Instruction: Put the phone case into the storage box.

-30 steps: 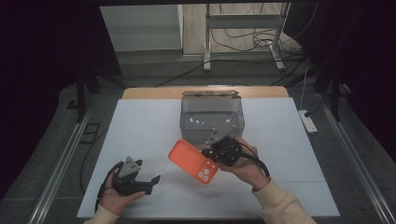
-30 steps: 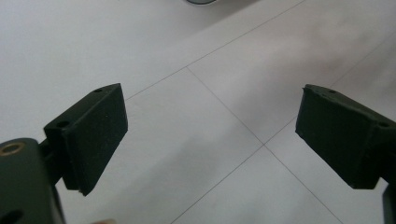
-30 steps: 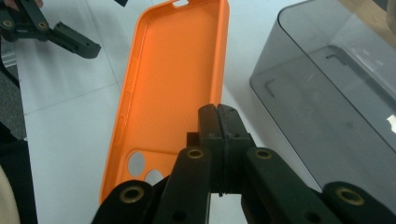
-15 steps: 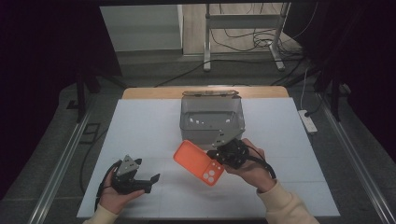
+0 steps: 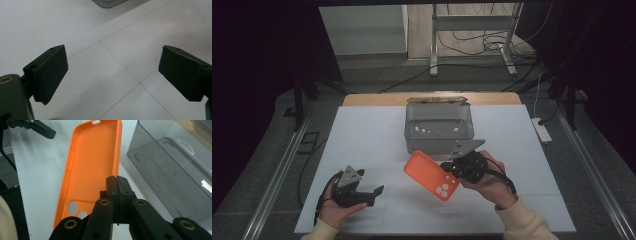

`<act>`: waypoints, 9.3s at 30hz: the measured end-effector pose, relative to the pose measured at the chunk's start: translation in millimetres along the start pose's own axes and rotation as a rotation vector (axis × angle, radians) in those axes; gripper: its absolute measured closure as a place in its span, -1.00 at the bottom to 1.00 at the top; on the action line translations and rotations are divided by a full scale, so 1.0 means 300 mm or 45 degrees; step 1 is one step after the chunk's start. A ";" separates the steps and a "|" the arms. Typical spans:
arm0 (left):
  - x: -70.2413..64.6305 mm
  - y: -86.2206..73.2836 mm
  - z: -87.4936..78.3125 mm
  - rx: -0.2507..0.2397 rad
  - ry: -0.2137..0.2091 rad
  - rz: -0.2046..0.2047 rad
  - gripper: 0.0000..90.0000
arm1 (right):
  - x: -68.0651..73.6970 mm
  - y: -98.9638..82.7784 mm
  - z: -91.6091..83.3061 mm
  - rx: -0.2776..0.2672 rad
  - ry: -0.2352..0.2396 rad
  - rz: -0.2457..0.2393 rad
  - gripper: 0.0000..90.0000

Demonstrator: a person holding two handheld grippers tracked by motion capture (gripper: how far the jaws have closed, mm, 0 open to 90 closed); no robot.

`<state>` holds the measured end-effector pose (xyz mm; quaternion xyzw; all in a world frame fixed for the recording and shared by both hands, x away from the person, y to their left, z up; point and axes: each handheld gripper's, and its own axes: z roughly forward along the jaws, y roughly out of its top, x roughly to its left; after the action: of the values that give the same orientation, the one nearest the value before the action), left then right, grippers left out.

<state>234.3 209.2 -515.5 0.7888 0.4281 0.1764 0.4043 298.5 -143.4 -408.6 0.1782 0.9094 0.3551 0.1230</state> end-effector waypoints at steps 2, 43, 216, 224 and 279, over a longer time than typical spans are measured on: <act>0.000 0.001 0.001 0.003 0.000 0.000 -0.79 | -0.003 -0.008 -0.006 -0.002 -0.002 0.009 0.99; -0.005 0.009 0.000 -0.002 -0.007 0.000 -0.79 | -0.020 -0.107 -0.059 0.010 -0.037 0.065 0.99; -0.164 0.376 0.137 -0.089 -0.547 0.191 0.82 | -0.009 -0.105 -0.063 -0.098 0.011 0.053 0.82; -0.144 0.376 0.117 -0.114 -0.534 0.179 0.82 | -0.046 -0.112 -0.099 -0.263 0.018 0.139 -0.11; -0.154 0.378 0.135 -0.104 -0.566 0.196 0.82 | -0.099 -0.141 0.038 -0.185 0.320 0.329 -0.23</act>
<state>293.7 116.8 -447.5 0.8216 0.2598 0.0458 0.5054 319.3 -177.7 -443.1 0.2383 0.8592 0.4519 -0.0254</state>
